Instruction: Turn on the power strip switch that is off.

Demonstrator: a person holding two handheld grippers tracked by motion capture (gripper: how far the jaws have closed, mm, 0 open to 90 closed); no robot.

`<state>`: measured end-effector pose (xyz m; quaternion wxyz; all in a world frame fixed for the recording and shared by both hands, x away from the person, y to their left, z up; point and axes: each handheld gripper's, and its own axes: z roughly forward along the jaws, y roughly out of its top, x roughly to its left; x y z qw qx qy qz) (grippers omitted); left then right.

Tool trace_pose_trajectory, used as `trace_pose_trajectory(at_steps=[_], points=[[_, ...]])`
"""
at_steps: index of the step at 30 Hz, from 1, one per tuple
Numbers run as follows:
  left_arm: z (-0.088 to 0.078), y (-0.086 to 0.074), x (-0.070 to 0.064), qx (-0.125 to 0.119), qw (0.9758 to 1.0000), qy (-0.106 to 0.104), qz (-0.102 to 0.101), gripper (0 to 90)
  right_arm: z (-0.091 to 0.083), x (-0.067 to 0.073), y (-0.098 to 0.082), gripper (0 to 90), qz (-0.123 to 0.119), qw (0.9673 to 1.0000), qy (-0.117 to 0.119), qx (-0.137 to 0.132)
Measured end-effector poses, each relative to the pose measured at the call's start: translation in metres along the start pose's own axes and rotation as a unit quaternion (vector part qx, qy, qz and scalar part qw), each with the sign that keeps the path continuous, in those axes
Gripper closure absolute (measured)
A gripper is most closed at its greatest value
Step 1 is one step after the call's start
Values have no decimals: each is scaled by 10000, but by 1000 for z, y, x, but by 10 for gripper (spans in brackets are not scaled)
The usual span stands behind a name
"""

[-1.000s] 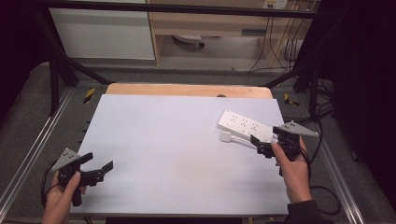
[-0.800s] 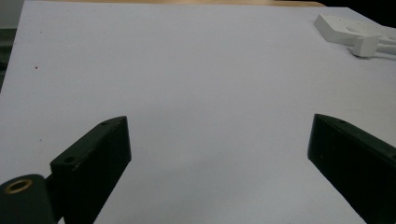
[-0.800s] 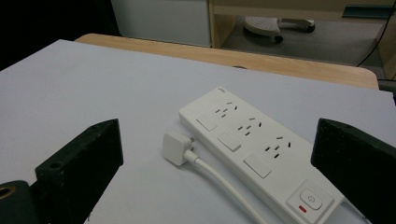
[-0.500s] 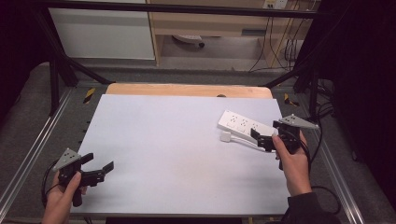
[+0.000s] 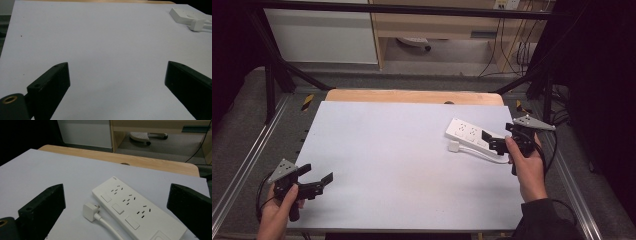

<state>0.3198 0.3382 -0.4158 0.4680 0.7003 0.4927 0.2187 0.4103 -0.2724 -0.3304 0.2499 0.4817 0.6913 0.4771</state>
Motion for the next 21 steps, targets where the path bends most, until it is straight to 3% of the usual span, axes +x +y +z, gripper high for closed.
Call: trace_pose_trajectory(at_steps=[7,17,21], points=[[0,0,0,-4,10000,13,0,60,6,-2,9,31,-75,9999,23,67],[0,0,0,1,10000,-5,14,60,20,-12,14,29,90,9999,-54,98],[0,0,0,7,10000,-16,20,60,28,-14,13,35,164,9995,-52,251]])
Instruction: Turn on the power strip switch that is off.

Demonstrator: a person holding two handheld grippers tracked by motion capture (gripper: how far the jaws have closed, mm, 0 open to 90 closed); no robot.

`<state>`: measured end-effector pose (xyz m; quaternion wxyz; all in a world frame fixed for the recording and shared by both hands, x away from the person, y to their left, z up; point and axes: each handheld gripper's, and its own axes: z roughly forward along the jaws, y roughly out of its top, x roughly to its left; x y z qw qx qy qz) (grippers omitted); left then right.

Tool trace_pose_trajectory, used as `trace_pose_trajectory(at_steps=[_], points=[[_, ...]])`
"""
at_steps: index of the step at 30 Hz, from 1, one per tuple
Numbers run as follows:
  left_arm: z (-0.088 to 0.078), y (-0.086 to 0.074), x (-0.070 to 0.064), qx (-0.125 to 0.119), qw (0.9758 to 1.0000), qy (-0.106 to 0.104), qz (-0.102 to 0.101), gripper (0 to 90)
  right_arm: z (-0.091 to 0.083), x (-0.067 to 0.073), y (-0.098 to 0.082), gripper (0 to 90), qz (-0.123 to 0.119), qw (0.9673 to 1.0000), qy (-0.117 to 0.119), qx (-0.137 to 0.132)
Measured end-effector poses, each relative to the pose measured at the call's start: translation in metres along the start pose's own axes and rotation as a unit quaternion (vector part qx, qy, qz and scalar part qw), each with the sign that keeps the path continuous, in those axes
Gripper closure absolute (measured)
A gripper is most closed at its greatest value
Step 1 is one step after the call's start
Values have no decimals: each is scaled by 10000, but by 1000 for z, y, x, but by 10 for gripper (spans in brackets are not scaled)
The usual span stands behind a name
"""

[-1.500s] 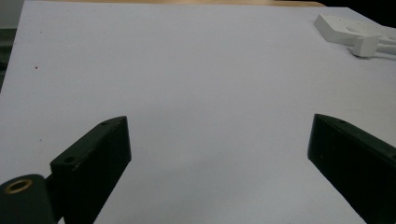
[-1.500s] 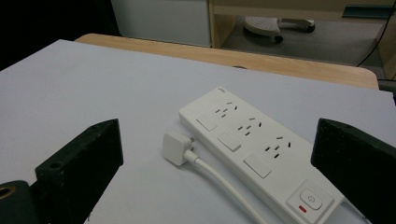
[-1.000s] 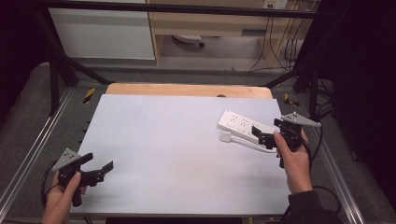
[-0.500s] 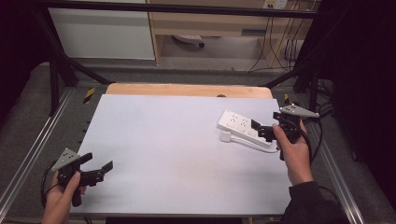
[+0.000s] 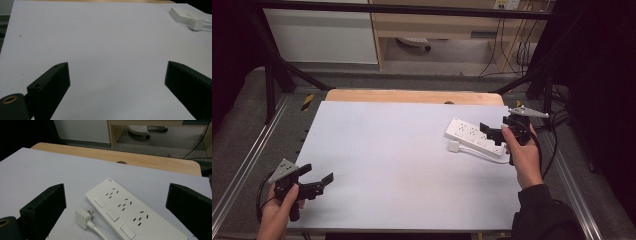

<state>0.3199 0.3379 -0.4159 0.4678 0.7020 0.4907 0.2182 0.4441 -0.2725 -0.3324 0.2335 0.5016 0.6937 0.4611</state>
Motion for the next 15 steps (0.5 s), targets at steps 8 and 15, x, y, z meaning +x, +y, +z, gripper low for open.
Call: trace_pose_trajectory(at_steps=[8,15], points=[[1,0,-1,32,10000,-10,15,60,12,-2,0,41,93,9999,-107,14],[1,0,-1,45,10000,-19,23,60,22,-5,-1,49,116,9997,-182,61]])
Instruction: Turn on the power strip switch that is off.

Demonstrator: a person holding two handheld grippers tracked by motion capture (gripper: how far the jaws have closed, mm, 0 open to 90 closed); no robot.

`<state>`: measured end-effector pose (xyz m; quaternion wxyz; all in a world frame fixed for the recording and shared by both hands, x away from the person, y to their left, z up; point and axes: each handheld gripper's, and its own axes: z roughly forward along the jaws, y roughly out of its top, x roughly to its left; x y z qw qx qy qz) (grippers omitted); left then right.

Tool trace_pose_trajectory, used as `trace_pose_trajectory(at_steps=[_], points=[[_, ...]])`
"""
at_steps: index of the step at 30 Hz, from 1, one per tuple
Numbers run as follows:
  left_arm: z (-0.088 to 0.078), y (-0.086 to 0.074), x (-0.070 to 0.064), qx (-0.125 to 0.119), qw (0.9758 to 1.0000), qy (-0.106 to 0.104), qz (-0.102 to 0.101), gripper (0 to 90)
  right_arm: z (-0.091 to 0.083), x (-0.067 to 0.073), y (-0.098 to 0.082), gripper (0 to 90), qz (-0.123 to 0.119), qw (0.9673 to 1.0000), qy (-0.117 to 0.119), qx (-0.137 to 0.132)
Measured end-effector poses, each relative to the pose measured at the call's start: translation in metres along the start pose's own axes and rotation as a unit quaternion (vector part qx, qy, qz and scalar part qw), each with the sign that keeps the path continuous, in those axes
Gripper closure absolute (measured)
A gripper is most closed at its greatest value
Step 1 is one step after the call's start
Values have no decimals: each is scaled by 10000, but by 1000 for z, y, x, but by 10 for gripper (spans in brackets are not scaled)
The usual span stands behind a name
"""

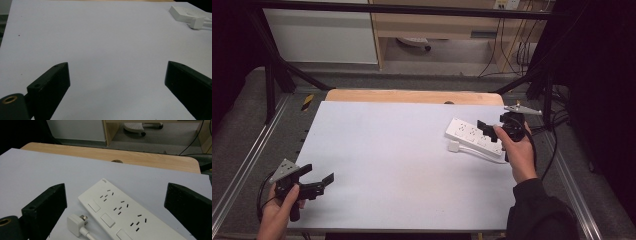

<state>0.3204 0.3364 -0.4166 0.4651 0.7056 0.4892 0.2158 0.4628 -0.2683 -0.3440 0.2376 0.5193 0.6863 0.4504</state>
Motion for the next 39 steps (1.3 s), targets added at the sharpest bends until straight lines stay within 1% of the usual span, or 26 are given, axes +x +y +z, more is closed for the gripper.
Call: trace_pose_trajectory(at_steps=[4,8,9,13,18,20,21,25,29,39], points=[[0,0,0,9,10000,-11,-7,60,6,0,-1,52,21,10000,-22,50],[0,0,0,10,10000,-9,1,60,13,-1,-2,68,30,9998,-43,189],[0,0,0,10,10000,-6,4,60,13,-1,-2,68,30,9998,-43,189],[1,0,0,20,10000,-11,15,60,18,-3,-3,109,-16,9996,-40,277],[1,0,-1,28,10000,-16,22,60,21,-2,-5,189,-75,9995,-25,302],[1,0,-1,33,10000,-20,30,60,23,-1,-5,209,-119,9995,-23,302],[1,0,-1,43,10000,-29,41,61,23,0,-5,220,-103,9995,-35,303],[1,0,-1,53,10000,-40,44,61,26,1,-6,247,-164,9993,-46,320],[2,0,-1,58,10000,-49,48,61,29,2,-7,259,-178,9991,-64,373],[2,0,-2,79,9999,-55,79,62,36,1,-9,337,-197,9985,-164,479]])
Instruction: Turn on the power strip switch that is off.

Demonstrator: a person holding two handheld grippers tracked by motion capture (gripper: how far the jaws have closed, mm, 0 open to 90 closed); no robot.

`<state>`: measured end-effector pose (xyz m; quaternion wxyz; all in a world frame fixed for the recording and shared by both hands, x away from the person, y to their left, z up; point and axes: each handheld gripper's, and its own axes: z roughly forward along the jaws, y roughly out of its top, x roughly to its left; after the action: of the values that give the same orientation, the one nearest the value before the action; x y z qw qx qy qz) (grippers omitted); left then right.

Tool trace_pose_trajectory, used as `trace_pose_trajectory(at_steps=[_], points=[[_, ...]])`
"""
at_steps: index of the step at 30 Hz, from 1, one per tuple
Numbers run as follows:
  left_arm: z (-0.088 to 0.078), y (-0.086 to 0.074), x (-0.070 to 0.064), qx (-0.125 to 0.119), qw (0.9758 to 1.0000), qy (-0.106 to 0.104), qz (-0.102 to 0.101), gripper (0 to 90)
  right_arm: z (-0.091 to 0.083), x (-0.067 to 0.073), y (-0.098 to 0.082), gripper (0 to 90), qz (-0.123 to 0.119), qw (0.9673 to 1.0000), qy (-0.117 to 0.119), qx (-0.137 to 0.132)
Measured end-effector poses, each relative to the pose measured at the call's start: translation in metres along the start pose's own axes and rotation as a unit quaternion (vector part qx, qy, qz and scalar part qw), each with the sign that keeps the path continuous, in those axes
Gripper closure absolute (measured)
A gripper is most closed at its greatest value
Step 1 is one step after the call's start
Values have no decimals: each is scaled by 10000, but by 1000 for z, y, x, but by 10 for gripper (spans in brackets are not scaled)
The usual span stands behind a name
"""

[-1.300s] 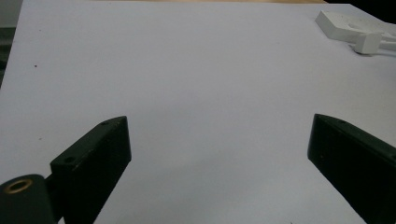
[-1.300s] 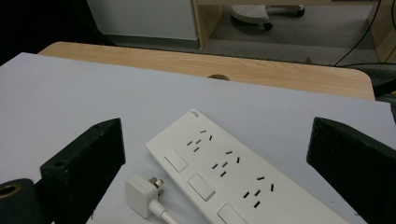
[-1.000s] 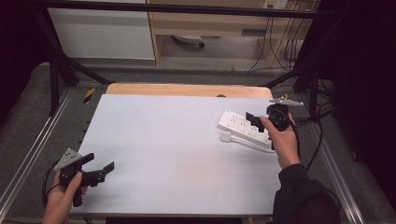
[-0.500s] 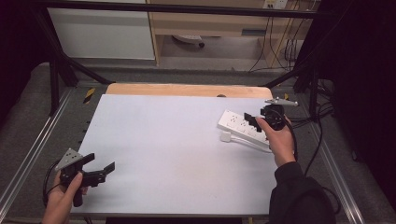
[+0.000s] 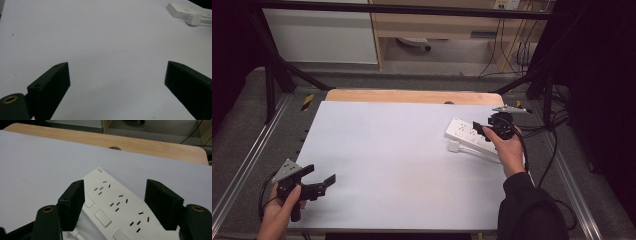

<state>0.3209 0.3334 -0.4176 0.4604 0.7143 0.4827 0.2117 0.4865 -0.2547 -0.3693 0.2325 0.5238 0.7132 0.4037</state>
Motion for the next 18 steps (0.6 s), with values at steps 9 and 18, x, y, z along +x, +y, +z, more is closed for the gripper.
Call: trace_pose_trajectory(at_steps=[9,18], points=[[0,0,-1,0,10000,-20,-4,62,6,2,-1,329,-14,10000,4,72],[0,0,0,4,10000,-25,12,63,15,4,-5,449,-55,9998,48,164]])
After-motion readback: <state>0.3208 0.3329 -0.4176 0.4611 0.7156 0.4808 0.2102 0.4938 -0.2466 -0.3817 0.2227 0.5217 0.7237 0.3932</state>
